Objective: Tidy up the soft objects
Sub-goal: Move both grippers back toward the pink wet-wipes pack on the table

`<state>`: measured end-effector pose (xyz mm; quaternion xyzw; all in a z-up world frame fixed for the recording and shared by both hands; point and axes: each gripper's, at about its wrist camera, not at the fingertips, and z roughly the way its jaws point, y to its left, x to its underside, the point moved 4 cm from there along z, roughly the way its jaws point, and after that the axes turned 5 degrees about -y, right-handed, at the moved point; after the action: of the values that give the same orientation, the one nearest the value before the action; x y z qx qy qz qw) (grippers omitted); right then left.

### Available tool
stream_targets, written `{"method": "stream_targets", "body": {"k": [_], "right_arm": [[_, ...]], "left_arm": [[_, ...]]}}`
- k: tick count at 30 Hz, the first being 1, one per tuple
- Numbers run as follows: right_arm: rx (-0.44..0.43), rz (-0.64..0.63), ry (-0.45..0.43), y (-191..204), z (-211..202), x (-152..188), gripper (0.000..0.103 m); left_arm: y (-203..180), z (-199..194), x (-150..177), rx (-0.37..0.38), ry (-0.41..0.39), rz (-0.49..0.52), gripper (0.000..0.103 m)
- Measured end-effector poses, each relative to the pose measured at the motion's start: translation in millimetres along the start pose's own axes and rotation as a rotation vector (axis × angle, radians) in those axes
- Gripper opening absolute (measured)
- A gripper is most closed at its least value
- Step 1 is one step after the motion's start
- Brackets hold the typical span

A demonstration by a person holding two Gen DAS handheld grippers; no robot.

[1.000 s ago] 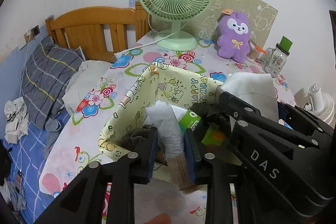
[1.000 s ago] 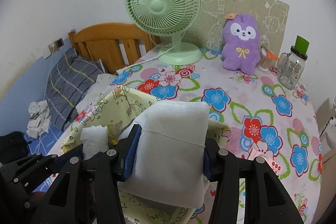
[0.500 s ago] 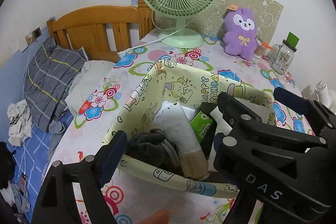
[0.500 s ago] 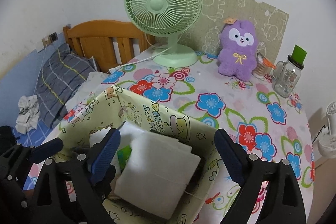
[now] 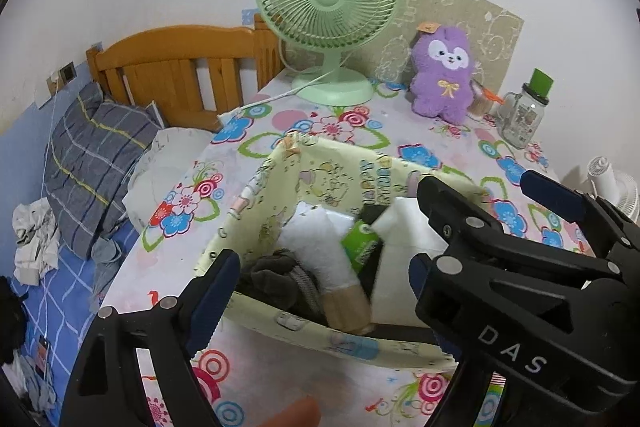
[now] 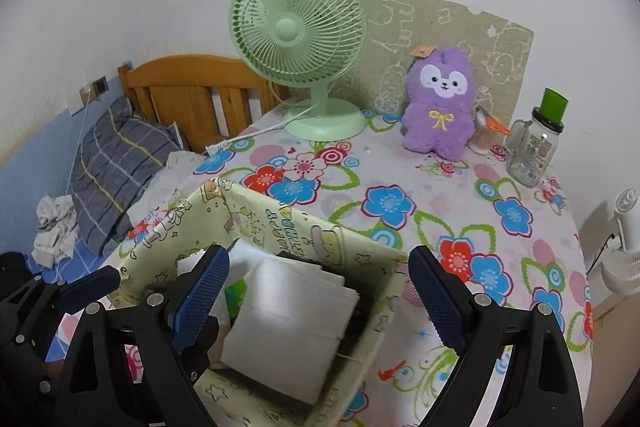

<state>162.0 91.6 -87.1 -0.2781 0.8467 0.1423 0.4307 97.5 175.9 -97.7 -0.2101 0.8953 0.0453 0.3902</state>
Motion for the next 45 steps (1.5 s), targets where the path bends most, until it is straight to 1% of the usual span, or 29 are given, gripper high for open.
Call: {"method": "stream_targets", "body": {"k": [9, 12, 14, 16, 19, 22, 25, 28, 32, 34, 37, 45], "right_arm": [[0.051, 0.058, -0.039, -46.1, -37.1, 9.5, 0.093], [0.047, 0.076, -0.039, -65.5, -47.5, 12.6, 0.094], [0.069, 0.084, -0.046, -77.4, -53.7, 14.4, 0.094], [0.088, 0.110, -0.059, -92.9, -63.5, 20.7, 0.094], [0.088, 0.149, -0.055, -113.9, -70.8, 28.5, 0.094], [0.126, 0.156, -0.058, -132.1, -77.9, 35.0, 0.094], [0.142, 0.176, -0.065, -149.3, -85.3, 41.9, 0.095], [0.154, 0.197, -0.053, -166.6, -85.9, 49.1, 0.096], [0.177, 0.208, -0.049, -185.7, -86.4, 55.9, 0.096], [0.182, 0.223, -0.045, -195.4, -84.0, 58.7, 0.096], [0.187, 0.243, -0.037, -208.1, -77.7, 62.1, 0.096], [0.187, 0.283, -0.003, -231.2, -53.3, 70.8, 0.096]], "left_arm": [[-46.1, -17.0, 4.8, 0.076, -0.009, 0.030, 0.088], [-67.6, -21.2, 6.3, 0.105, -0.001, 0.050, 0.089], [-79.0, -23.7, 7.0, 0.115, -0.002, 0.068, 0.089], [-92.5, -27.9, 9.0, 0.123, -0.020, 0.085, 0.090], [-111.4, -26.2, 13.1, 0.155, 0.001, 0.093, 0.090], [-130.3, -25.7, 16.0, 0.167, 0.007, 0.113, 0.090], [-147.1, -25.5, 21.2, 0.201, 0.013, 0.112, 0.090], [-163.2, -21.2, 25.2, 0.218, 0.035, 0.120, 0.090], [-185.1, -18.5, 26.7, 0.215, 0.018, 0.165, 0.090], [-193.9, -14.2, 27.5, 0.221, 0.029, 0.175, 0.090], [-206.3, -4.3, 27.7, 0.230, 0.046, 0.185, 0.090], [-229.3, 21.5, 26.0, 0.212, 0.062, 0.237, 0.090]]}}
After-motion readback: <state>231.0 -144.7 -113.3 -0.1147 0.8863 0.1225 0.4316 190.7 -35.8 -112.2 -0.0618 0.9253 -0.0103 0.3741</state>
